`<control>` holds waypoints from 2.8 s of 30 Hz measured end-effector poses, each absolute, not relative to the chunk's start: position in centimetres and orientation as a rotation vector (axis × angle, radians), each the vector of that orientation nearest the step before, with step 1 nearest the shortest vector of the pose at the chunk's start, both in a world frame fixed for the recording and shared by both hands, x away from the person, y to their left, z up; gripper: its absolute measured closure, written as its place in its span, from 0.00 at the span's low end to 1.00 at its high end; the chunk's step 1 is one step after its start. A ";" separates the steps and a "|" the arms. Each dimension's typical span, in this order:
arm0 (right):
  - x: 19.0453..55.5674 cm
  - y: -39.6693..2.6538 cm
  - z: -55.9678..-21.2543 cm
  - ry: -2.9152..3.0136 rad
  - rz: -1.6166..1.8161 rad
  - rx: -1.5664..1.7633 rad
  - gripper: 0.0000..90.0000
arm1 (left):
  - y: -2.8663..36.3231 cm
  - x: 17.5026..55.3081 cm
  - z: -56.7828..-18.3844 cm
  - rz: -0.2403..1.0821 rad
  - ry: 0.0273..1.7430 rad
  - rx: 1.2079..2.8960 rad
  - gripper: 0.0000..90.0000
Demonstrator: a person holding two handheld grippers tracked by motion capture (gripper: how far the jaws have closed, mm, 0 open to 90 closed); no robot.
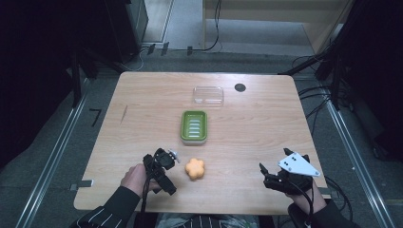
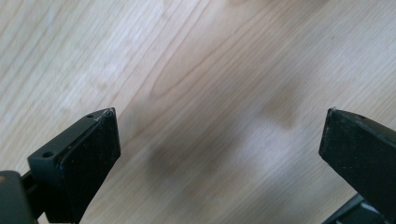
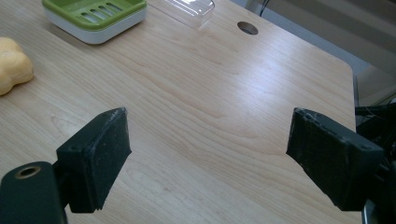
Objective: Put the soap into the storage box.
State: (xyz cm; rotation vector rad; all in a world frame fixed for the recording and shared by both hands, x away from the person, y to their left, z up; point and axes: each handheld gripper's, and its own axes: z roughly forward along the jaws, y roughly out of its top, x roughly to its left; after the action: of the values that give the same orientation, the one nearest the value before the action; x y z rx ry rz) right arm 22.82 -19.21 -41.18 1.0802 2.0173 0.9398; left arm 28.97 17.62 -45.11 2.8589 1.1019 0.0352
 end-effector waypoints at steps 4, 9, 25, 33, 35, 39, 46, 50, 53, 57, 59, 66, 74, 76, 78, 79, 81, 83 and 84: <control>22.8 -19.3 -41.2 2.018 0.942 1.081 0.15 | 17.0 29.2 -45.2 0.030 1.075 2.862 0.00; 22.9 -19.2 -41.2 2.024 0.936 1.074 0.15 | 16.0 29.5 -45.2 0.036 1.063 2.851 0.00; 22.8 -19.3 -41.2 2.018 0.938 1.086 0.15 | 12.3 30.5 -45.2 0.083 1.006 2.843 0.04; 22.8 -19.4 -41.2 2.016 0.943 1.087 0.15 | 10.9 30.8 -45.6 0.080 0.967 2.845 0.16; 22.8 -19.4 -41.2 2.016 0.940 1.086 0.15 | 10.7 30.8 -45.6 0.081 0.956 2.848 0.20; 22.8 -19.4 -41.2 2.019 0.940 1.089 0.15 | 10.9 30.9 -45.7 0.103 0.954 2.836 0.34; 22.7 -19.4 -41.2 2.015 0.938 1.087 0.15 | 11.3 30.9 -45.5 0.101 0.899 2.846 0.44; 22.8 -19.4 -41.2 2.015 0.941 1.087 0.15 | 11.6 31.0 -45.5 0.097 0.897 2.852 0.44; 22.7 -19.4 -41.2 2.016 0.938 1.086 0.15 | 11.6 31.0 -45.4 0.122 0.911 2.842 0.32; 22.7 -19.4 -41.2 2.016 0.939 1.087 0.15 | 11.3 31.0 -45.0 0.111 0.896 2.840 0.27; 22.8 -19.4 -41.2 2.019 0.938 1.086 0.15 | 11.1 31.1 -45.2 0.107 0.883 2.849 0.27; 22.7 -19.3 -41.2 2.020 0.935 1.081 0.15 | 10.4 31.3 -45.7 0.134 0.853 2.888 0.33; 22.7 -19.4 -41.2 2.016 0.938 1.086 0.15 | 10.7 31.3 -45.6 0.123 0.813 2.904 0.44; 22.7 -19.4 -41.2 2.015 0.938 1.086 0.15 | 10.8 31.3 -45.7 0.120 0.813 2.892 0.44; 22.8 -19.4 -41.2 2.016 0.939 1.084 0.15 | 10.9 31.3 -45.6 0.117 0.807 2.893 0.44; 22.8 -19.4 -41.2 2.019 0.938 1.084 0.15 | 10.9 31.3 -45.6 0.117 0.804 2.894 0.44; 22.8 -19.4 -41.2 2.018 0.938 1.085 0.15 | 10.9 31.3 -45.6 0.119 0.802 2.894 0.44; 22.7 -19.4 -41.2 2.015 0.939 1.088 0.15 | 10.9 31.3 -45.6 0.126 0.799 2.899 0.44; 22.7 -19.4 -41.2 2.016 0.937 1.086 0.15 | 10.8 31.3 -45.6 0.126 0.798 2.904 0.44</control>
State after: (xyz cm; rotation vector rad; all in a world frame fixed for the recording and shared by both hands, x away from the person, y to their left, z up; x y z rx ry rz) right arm 22.71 -19.42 -41.19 1.0859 2.0160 0.9374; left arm 31.27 10.84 -45.59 2.9044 0.7982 0.1256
